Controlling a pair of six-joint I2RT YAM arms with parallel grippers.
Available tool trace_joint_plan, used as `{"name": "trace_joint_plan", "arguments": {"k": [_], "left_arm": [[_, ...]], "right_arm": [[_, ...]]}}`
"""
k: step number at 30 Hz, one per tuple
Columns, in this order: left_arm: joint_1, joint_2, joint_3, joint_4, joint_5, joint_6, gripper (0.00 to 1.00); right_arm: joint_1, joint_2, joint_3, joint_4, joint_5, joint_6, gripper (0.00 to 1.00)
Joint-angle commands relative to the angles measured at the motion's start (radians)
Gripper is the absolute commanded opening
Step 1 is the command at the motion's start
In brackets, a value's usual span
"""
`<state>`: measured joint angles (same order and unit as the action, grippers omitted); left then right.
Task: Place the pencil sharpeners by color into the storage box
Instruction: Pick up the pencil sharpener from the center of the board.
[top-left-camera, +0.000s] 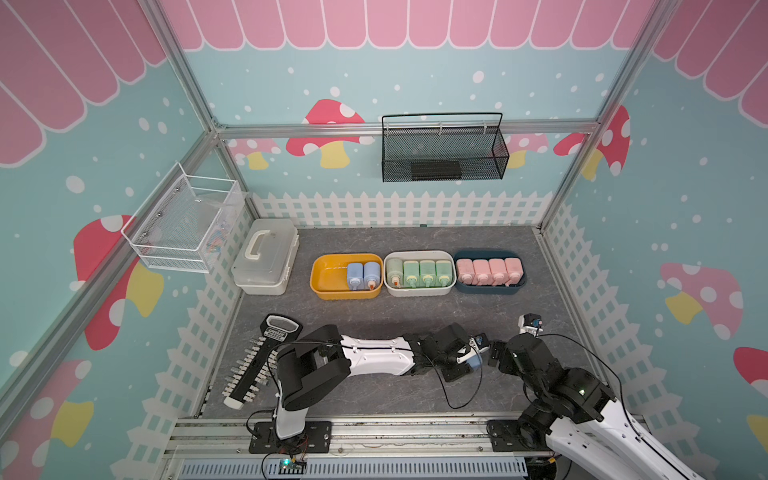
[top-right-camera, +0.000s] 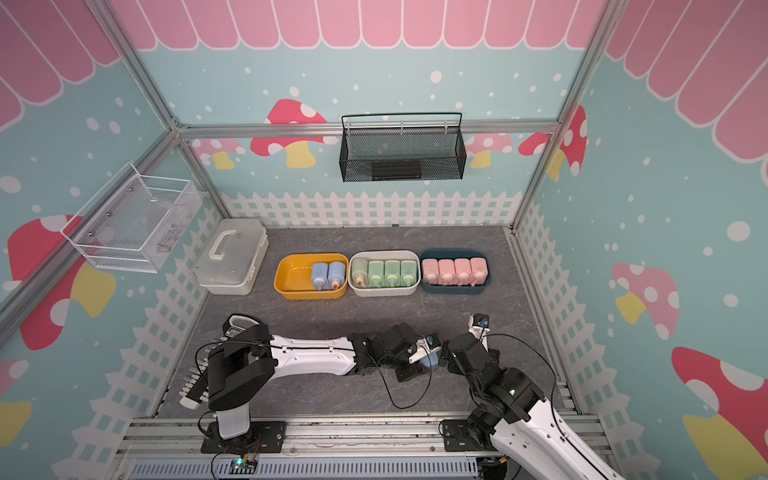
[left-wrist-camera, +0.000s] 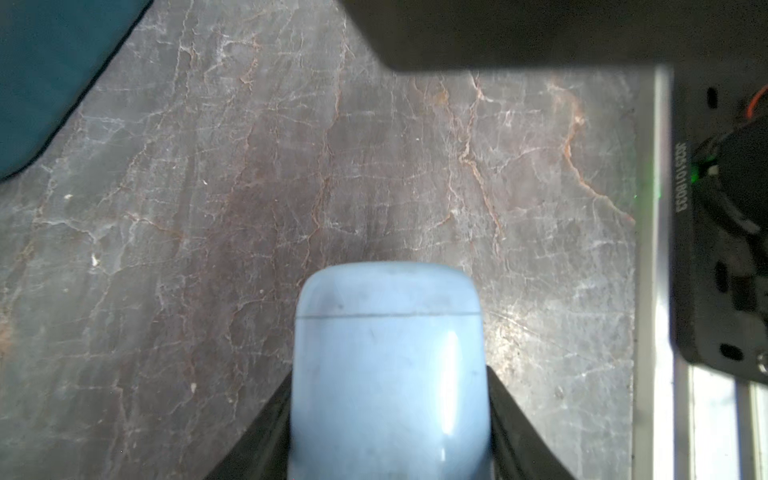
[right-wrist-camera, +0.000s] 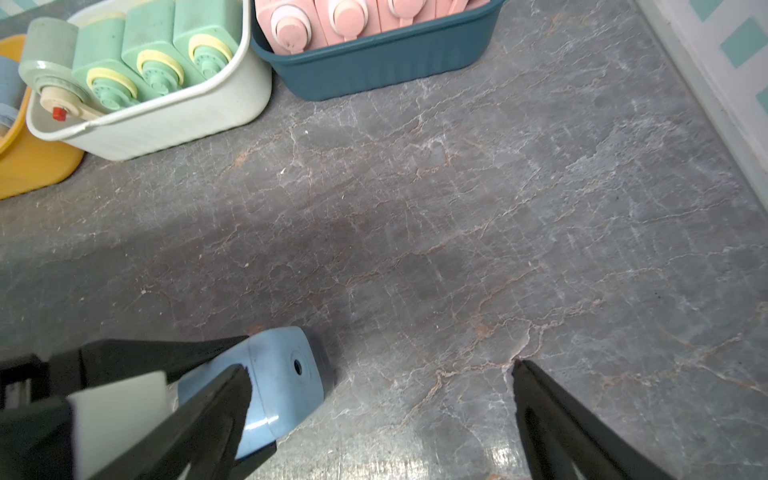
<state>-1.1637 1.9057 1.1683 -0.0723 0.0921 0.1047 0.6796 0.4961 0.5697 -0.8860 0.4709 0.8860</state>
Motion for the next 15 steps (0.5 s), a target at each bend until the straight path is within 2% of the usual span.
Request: {"name": "trace_joint_plan", "arguments": {"k": [1, 4, 6, 10, 15], "left_arm": [[0.025, -0.024, -0.002, 0.003, 0.031, -0.014, 0.19], [0.090, -0.108, -0.070, 0.036, 0.053, -0.065, 0.09], [0.151, -0.180, -0.117, 0.025, 0.025, -0.106, 0.00], [0.296, -0.363, -0.174, -0.069, -0.111, -0.185, 0.00], [0.496, -0.499, -0.138, -0.239, -0.318, -0.293, 0.00]], "right_arm": [[-0.007, -0.014, 0.026, 0.001, 0.058, -0.012, 0.98], [-0.009, -0.010, 0.034, 0.008, 0.087, -0.027, 0.99], [-0.009, 0.003, 0.039, 0.051, 0.086, -0.094, 0.99], [-0.010, 0.050, 0.042, 0.210, 0.067, -0.302, 0.99], [-0.010, 0.118, 0.015, 0.423, 0.214, -0.534, 0.99]]}}
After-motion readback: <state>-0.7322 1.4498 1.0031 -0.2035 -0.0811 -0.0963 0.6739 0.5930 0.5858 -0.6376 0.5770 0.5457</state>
